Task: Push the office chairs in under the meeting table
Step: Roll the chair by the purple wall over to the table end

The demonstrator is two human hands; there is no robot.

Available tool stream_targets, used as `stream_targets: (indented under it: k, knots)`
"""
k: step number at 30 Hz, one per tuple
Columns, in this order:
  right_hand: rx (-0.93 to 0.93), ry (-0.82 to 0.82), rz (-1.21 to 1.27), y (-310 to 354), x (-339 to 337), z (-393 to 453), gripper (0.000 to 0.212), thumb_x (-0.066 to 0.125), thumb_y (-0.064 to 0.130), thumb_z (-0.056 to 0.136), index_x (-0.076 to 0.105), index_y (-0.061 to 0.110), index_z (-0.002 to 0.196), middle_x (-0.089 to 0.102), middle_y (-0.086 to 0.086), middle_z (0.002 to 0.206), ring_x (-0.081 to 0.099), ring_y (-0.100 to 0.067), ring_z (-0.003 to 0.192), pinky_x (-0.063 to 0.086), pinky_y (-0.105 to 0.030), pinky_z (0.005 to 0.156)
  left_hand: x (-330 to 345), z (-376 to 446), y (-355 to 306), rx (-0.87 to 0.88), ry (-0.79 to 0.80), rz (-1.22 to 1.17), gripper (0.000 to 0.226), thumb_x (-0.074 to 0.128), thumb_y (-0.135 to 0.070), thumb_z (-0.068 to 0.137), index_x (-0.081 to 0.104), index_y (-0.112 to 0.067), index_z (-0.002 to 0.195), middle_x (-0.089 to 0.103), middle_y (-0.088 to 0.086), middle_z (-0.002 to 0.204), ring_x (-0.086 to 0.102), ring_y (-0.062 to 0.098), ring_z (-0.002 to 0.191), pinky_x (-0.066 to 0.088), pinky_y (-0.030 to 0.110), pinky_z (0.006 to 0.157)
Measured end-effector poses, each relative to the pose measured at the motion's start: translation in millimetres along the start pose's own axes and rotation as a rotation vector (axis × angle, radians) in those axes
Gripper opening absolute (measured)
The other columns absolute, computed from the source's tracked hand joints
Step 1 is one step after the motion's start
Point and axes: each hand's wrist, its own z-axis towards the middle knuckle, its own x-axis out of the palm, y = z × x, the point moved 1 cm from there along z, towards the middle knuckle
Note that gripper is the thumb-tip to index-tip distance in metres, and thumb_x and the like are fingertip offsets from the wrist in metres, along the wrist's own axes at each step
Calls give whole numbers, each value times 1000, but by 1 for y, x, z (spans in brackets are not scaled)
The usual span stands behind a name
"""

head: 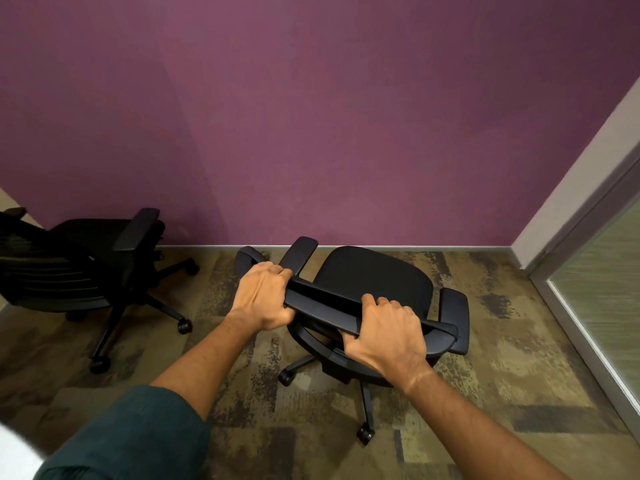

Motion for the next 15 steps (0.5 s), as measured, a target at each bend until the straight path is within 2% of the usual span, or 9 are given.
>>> stream_targets:
  k: [5, 15]
  knots:
    - [-88, 12, -10, -27, -4, -12, 54, 45, 61, 74, 55, 18, 103, 63, -5, 87, 61, -27, 81, 47, -39, 73, -2, -18, -32, -82, 8, 30, 53, 51, -43, 55, 65, -15, 97, 66, 3, 88, 57, 23, 86, 43, 32, 89]
    - [-269, -19, 8, -62, -8, -29, 56, 48, 64, 71, 58, 17, 99, 64, -4, 83, 61, -26, 76, 48, -39, 69, -7, -58, -82, -250, -7, 82, 50, 52, -42, 52, 65, -15, 92, 66, 3, 86, 58, 24, 84, 45, 31, 84]
